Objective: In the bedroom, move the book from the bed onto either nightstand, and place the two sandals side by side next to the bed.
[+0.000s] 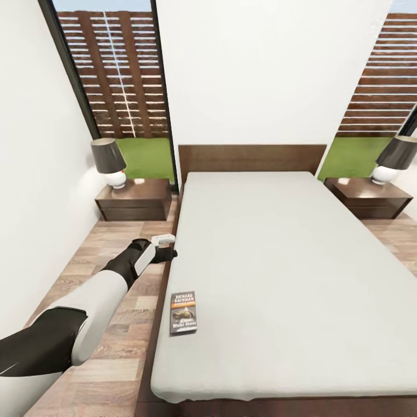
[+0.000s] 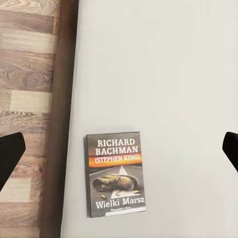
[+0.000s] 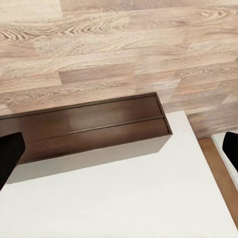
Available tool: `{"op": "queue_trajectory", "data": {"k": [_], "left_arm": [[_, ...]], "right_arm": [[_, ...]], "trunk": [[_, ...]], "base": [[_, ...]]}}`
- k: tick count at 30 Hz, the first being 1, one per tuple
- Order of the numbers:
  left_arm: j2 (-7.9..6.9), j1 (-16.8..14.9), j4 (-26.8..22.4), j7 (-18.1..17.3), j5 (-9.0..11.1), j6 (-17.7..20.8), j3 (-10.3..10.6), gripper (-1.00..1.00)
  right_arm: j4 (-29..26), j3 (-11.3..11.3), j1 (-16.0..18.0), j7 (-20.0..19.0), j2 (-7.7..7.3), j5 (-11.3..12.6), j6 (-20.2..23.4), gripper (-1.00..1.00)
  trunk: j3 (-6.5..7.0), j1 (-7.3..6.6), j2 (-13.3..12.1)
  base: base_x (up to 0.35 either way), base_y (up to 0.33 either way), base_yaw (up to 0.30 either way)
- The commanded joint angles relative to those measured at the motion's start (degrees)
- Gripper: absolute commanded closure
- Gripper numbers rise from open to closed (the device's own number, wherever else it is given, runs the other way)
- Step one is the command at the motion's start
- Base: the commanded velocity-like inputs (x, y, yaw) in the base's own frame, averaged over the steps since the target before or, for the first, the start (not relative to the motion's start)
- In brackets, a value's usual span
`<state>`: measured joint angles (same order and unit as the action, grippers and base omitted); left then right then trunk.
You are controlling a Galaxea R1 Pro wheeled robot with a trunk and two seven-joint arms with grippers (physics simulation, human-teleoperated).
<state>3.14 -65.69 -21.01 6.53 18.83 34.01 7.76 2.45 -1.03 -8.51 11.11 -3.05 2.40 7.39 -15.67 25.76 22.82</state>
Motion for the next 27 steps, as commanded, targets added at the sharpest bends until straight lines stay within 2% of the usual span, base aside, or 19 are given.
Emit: {"op": "queue_trajectory", "data": {"k": [1, 21, 27], "left_arm": [[-0.02, -0.05, -0.09, 0.46, 0.61, 0.21, 0.41, -1.00], [0.06, -0.64, -0.09, 0.45, 0.62, -0.30, 0.41, -1.00], [0.04, -1.39, -0.09, 0.43, 0.60, -0.35, 0.42, -1.00]], "right_arm": [[-0.08, -0.06, -0.04, 0.14, 0.00, 0.24, 0.17, -1.00], [-0.08, -0.03, -0.49, 0.14, 0.39, 0.24, 0.43, -1.00], [-0.08, -0.03, -0.55, 0.14, 0.46, 0.24, 2.17, -1.00]], "trunk": [[-0.18, 0.03, 0.10], [-2.07, 0.03, 0.10], [-2.64, 0.03, 0.10]], "base": [[0.000, 0.000, 0.000], [0.000, 0.000, 0.000], [0.000, 0.000, 0.000]]}}
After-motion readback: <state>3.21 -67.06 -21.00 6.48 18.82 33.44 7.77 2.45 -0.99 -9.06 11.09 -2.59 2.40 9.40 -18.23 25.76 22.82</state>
